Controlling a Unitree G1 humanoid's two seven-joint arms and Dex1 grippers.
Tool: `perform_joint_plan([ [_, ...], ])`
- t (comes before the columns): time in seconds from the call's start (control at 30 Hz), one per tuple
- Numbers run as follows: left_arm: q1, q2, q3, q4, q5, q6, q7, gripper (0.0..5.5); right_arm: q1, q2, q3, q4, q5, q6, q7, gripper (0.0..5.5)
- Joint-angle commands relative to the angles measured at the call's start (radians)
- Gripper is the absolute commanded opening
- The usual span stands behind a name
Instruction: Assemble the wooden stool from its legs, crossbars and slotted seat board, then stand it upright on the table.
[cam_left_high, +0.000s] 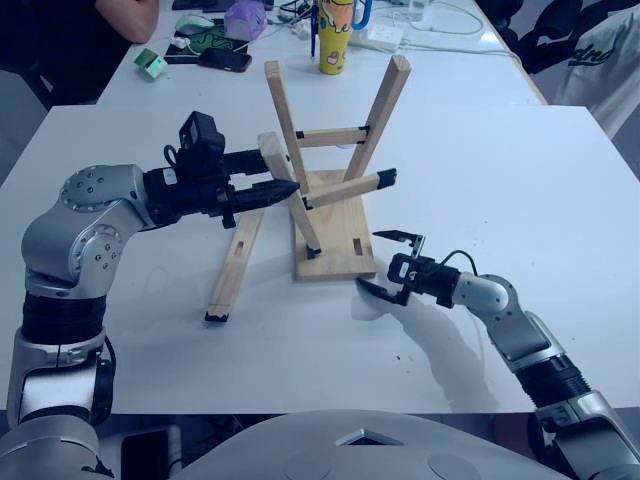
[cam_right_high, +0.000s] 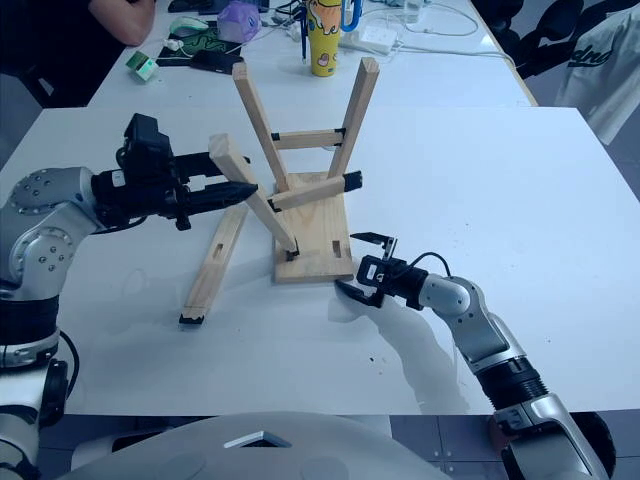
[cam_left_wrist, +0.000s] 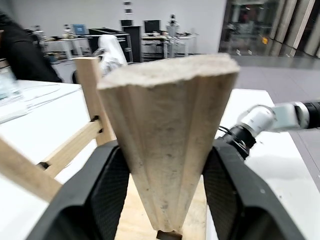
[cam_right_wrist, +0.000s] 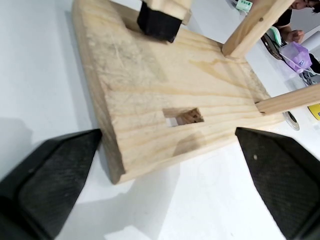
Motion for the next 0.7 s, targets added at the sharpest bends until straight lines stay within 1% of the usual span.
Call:
perform_joint_plan([
  [0.03, -0.045, 0.025, -0.027, 0.034, 0.054, -0.037, -0.061, 2.09, 0.03, 0.003, 0.024, 0.041, -0.042, 0.043, 0.013, 5.0],
  [0.13, -0.062, 0.03, -0.029, 0.054, 0.067, -0.04, -0.087, 2.09, 0.032, 0.005, 0.022, 0.046, -0.043, 0.05, 0.008, 5.0],
  [0.47, -0.094, 0.045, -0.023, 0.042, 0.028, 0.043, -0.149, 2.09, 0.047, 0.019, 0.028, 0.067, -0.062, 0.059, -0.025, 5.0],
  [0.7, -0.101, 0.06, -0.029, 0.089, 0.088, -0.003, -0.183, 2.09, 0.074, 0.028, 0.038, 0.05, -0.066, 0.073, -0.049, 5.0],
])
